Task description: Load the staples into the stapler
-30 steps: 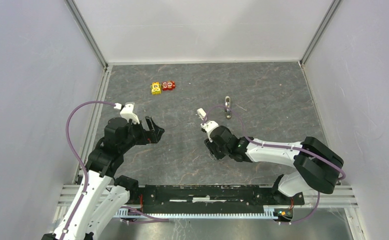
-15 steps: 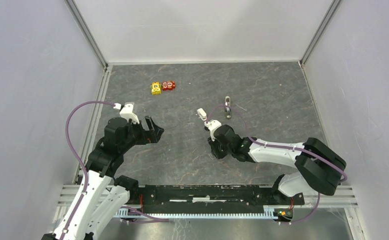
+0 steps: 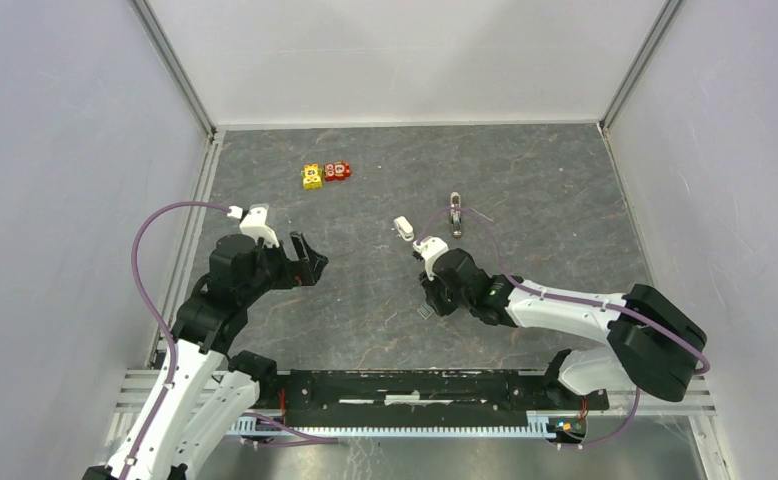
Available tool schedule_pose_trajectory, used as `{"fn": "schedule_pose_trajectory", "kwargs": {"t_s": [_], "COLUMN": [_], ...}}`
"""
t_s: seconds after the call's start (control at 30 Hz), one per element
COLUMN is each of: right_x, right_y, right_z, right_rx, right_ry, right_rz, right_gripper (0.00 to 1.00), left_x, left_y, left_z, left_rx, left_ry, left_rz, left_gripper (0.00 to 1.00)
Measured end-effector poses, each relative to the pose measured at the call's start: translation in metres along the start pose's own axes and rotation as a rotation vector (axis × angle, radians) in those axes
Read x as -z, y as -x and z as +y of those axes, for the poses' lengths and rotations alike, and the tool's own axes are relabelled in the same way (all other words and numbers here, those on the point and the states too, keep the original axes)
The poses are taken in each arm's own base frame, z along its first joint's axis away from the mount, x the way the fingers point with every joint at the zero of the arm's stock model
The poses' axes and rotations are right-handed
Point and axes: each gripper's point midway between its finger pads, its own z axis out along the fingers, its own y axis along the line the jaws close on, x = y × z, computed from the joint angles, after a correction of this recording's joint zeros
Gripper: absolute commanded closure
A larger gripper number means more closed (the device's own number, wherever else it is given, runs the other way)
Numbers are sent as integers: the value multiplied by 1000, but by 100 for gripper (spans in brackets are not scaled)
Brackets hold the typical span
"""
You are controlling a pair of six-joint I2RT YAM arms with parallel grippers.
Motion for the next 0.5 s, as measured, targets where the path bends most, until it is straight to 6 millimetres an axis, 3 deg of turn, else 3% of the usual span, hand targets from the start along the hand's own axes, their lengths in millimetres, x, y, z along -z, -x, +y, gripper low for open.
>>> {"fn": "schedule_pose_trajectory", "kwargs": {"t_s": [0.5], "right_x": [-8], "right_y": [-13], "right_z": [1], "right_rx": [68], "right_ry": [25], "right_rz": [50], "right_gripper": [68], "left_x": [0], "left_y": [0], "left_z": [1], "left_rx": [0], "left_ry": [4], "left_rz": [1], "left_gripper": [0]}}
